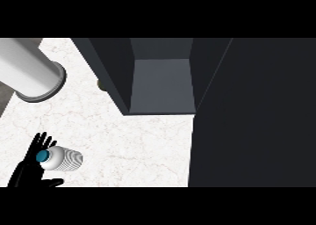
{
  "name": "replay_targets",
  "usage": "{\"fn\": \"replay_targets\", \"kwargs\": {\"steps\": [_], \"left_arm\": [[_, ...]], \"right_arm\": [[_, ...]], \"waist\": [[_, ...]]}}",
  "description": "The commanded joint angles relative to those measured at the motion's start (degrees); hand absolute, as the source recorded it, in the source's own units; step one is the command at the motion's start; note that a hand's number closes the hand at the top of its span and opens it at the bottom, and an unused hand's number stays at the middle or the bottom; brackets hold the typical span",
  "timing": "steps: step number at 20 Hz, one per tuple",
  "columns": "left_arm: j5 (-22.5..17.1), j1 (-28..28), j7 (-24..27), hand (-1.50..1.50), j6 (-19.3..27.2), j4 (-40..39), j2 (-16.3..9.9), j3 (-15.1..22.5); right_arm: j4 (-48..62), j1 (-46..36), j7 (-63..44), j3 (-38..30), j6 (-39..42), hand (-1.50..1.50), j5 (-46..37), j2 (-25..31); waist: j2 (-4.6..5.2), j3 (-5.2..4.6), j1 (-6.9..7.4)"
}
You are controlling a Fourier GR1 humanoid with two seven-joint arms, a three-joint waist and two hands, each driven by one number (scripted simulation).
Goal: Pick up the bottled water, place it into the cabinet and close the cabinet
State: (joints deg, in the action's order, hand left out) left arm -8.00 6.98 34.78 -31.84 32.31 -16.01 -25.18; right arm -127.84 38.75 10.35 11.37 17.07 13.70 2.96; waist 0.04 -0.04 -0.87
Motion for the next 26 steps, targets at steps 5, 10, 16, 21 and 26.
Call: {"fn": "replay_targets", "kwargs": {"steps": [5, 10, 16, 21, 26], "left_arm": [[0.94, 5.79, 5.57, -1.5, -1.97, -10.11, 0.57, 1.11], [-0.5, 3.16, 5.63, -1.5, -8.35, -9.76, -0.81, 1.47], [-1.63, 7.05, 3.6, -1.5, -7.52, -10.74, 5.35, 2.5], [-3.56, 8.21, 1.86, -1.5, -9.58, -10.85, 4.57, 1.88], [-2.93, 7.9, 2.16, -1.5, -10.34, -9.55, 5.64, 3.77]], "right_arm": [[2.16, -2.45, 0.06, -0.98, -0.01, -1.5, 0.35, 0.29], [1.98, -0.22, 1.78, 1.05, -0.37, -1.5, -1.08, -0.65], [3.57, -2.65, 1.74, 2.01, -0.91, -1.5, -2.17, -1.44], [-0.77, -0.98, -1.49, 2.35, -1.53, -1.5, -0.71, -0.63], [0.7, -1.34, -0.81, 2.02, -1.78, -1.5, -1.24, -0.68]], "waist": [[0.12, -0.07, 0.12], [-0.06, -0.02, 0.22], [0.1, -0.09, -0.09], [0.13, -0.15, -0.3], [0.05, -0.08, -0.09]]}}
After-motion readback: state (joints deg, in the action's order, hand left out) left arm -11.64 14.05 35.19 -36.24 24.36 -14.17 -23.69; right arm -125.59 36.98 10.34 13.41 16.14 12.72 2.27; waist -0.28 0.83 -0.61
